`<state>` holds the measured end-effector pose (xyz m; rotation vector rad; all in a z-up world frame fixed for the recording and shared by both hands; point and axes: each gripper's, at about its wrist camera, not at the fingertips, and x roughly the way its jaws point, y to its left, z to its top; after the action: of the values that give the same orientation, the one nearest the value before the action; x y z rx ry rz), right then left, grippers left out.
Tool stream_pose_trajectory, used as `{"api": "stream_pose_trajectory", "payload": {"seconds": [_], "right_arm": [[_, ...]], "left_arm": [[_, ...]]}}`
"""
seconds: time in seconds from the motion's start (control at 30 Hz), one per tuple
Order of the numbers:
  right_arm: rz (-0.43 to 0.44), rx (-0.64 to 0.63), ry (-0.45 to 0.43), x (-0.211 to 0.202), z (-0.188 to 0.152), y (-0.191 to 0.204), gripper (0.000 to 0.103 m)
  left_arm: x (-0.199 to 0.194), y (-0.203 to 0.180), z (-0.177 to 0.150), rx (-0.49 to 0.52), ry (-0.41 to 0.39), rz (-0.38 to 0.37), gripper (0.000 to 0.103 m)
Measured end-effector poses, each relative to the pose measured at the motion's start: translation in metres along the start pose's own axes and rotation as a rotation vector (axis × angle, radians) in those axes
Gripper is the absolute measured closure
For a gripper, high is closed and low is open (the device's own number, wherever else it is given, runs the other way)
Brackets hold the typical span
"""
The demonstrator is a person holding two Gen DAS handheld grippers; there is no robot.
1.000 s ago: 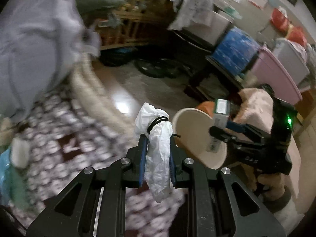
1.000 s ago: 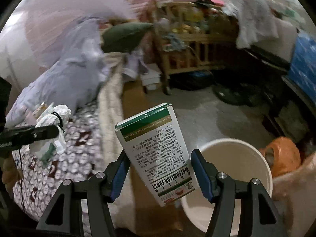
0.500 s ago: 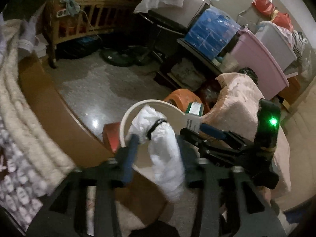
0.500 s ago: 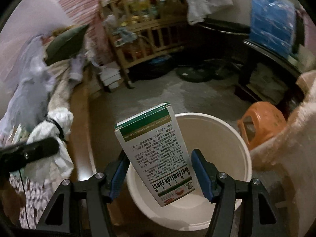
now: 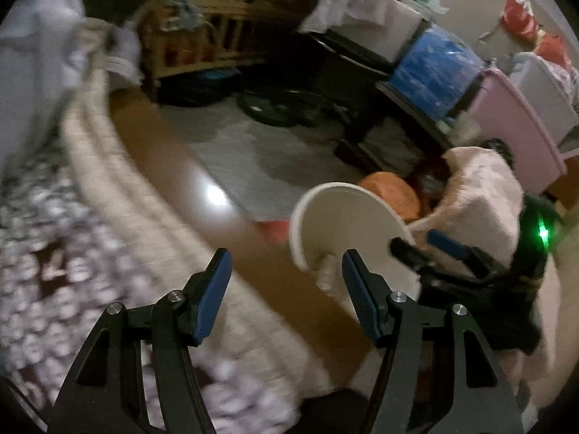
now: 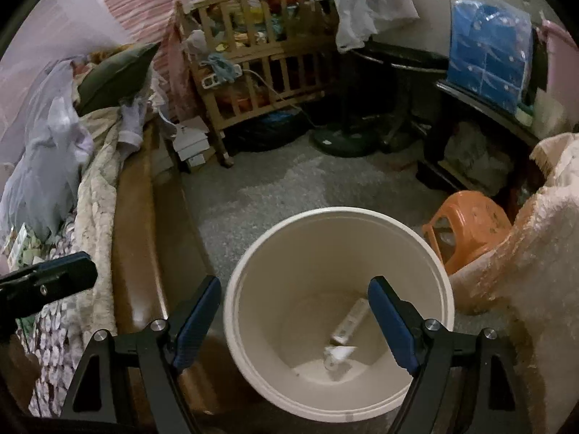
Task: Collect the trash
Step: 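Return both tools to the bed toward the plush bear and sponge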
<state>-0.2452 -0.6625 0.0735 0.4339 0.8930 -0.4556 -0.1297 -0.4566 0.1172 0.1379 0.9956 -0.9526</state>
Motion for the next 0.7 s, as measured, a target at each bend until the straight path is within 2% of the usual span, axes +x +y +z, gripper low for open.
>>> {"api": "stream_pose_trajectory", "payload": {"seconds": [0.3, 0.7], "right_arm": [[0.017, -0.089, -0.025, -0.011, 0.000, 0.053, 0.022], [0.097, -0.190, -0.030, -0.023, -0.006, 0.134, 0.022]], "left_arm": [[-0.049, 0.040, -0.024, -0.003, -0.095, 0.172, 0.041], [-0.104, 0.093, -0.055, -0.059, -0.162, 0.312, 0.041]]}}
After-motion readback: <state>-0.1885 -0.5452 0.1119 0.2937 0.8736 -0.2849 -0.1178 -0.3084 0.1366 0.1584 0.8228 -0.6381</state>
